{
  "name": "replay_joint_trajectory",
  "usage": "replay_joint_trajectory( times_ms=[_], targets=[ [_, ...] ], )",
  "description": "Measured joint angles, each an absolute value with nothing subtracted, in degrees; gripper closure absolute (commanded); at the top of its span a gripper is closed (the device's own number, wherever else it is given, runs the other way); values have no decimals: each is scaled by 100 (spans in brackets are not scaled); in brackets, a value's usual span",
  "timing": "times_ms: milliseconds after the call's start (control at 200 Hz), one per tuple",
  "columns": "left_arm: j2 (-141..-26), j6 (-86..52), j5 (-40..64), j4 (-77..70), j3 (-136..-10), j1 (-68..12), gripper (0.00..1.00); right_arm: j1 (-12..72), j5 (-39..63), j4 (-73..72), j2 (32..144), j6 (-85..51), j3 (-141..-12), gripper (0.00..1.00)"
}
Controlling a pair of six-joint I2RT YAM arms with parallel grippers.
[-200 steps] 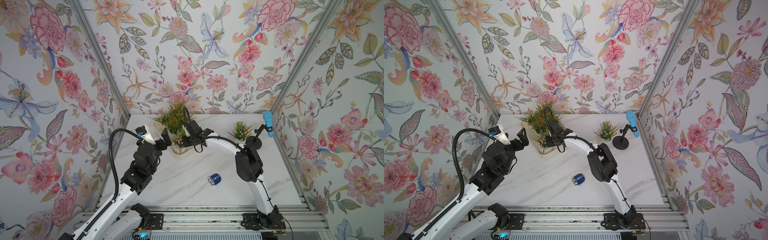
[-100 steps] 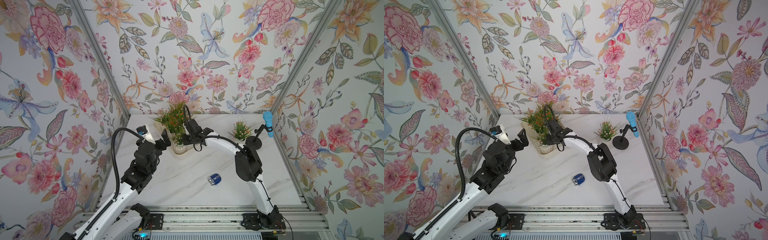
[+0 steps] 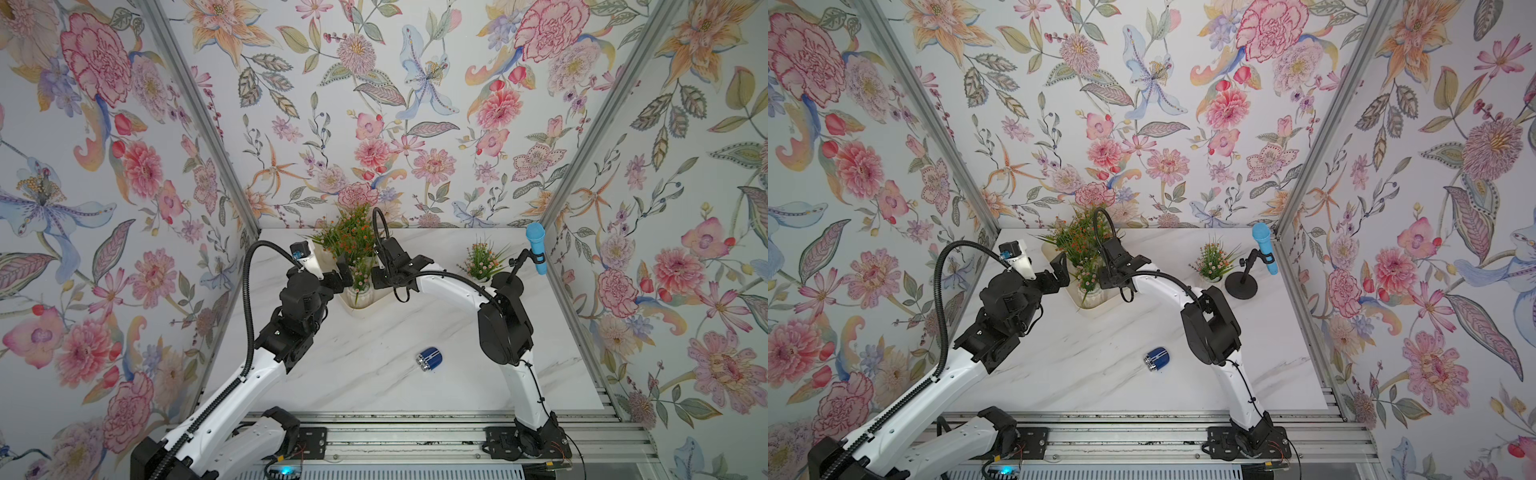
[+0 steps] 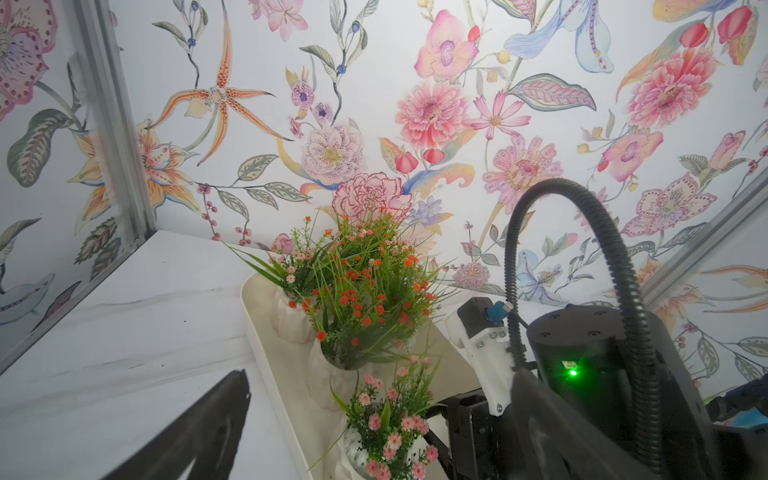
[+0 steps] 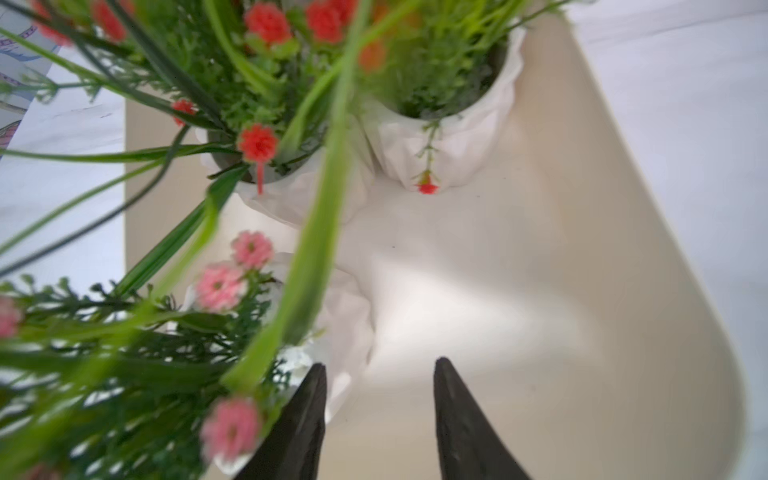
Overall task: Put the potted gypsophila into the storage box
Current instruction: Place the baby's breath potted plant at the storage box.
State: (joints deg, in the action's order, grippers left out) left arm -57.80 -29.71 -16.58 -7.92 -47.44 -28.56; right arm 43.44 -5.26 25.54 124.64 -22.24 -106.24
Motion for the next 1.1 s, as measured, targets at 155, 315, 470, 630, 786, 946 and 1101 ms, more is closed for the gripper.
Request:
replay_joint_trajectory(
  times_ms=[155, 315, 470, 630, 786, 946, 1101],
  targets=[
    [-6226, -2954, -1310, -1039, -4950, -2851, 0, 4053, -871, 2547, 11631, -2231, -9981, 52],
    [-6416, -3020, -1063, -1341, -4971, -2851, 0, 3551, -1253, 2480, 10512, -2274, -9122, 43],
    [-6626, -3037, -947, -1426, -5144, -2851, 0, 2895, -1479, 2434, 9526, -2475, -8213, 40],
    [-7120, -2989, -764, -1531, -5577, -2877, 0, 2250, -1651, 2652, 8927, -2794, -7452, 40],
    [-7570, -2926, -766, -1675, -5793, -3070, 0, 1684, -1695, 2902, 8541, -2982, -6829, 41],
    [-8044, -2908, -661, -1787, -6038, -3197, 0, 801, -1566, 2998, 8029, -3247, -6292, 43],
    [-8401, -2888, -611, -1911, -6289, -3227, 0, 137, -1286, 2954, 8123, -3306, -6230, 46]
  ],
)
